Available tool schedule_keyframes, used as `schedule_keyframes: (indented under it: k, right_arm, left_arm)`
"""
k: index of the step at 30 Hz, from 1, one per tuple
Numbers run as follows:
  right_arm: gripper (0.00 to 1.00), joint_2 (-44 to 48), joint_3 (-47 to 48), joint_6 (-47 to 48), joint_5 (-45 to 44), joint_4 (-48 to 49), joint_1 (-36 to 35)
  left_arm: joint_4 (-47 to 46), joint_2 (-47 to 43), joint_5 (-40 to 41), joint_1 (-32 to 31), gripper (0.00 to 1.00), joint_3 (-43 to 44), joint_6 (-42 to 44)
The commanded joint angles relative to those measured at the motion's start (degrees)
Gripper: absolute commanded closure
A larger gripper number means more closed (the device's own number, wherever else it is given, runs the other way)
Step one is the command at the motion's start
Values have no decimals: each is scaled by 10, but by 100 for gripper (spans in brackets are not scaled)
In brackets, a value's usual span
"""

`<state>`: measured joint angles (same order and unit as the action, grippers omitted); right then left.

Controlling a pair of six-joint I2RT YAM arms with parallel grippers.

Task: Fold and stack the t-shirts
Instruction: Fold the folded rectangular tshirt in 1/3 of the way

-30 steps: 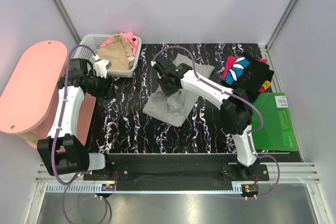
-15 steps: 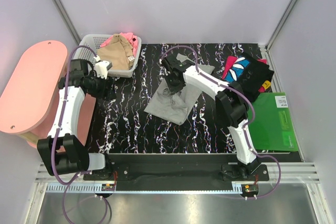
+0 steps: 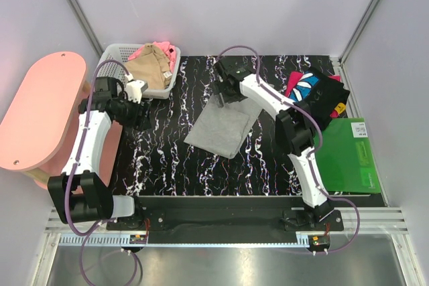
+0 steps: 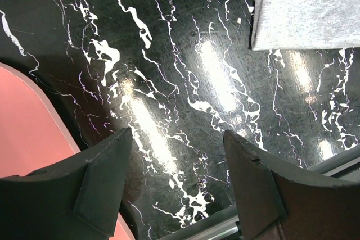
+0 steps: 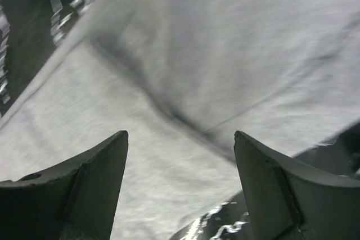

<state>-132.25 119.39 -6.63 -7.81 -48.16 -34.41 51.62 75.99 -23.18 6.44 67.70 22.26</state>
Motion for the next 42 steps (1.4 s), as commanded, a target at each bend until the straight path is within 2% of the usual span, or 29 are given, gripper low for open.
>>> schedule_keyframes:
  k: [1,5,7,9,14,19,24,30,35,37,38,42]
  right_arm:
    - [17,5,53,-11,-96,-16,42]
    - [17,35,47,-29,-201,-26,49]
    - [20,67,31,-37,-174,-35,47]
    - [23,95,6,-40,-94,-30,36]
    - [33,157,-104,-72,22,14,12]
    - [40,175,-209,-115,65,76,10]
    - [46,136,-219,-120,66,81,15]
    - [48,76,-219,-129,76,81,35]
    - [48,65,-234,-137,76,76,35]
    - [46,82,-239,-138,76,70,35]
    - [41,92,-239,-141,72,66,36]
    - [35,173,-232,-145,58,47,30]
  left_arm:
    - [-2,-5,11,-7,30,-4,8]
    - [-2,-9,14,-19,29,0,2]
    - [-1,-10,16,-29,30,1,-3]
    - [1,-12,16,-41,29,3,-8]
    - [0,-11,18,-59,30,-4,-19]
    - [-2,-16,27,-60,30,-18,-16]
    - [-3,-23,30,-60,30,-23,-14]
    - [-3,-33,37,-60,30,-26,-12]
    - [-2,-36,39,-61,30,-28,-6]
    - [-2,-36,43,-60,30,-31,-6]
    - [-3,-37,43,-61,30,-32,-6]
    - [-2,-41,45,-60,30,-34,-9]
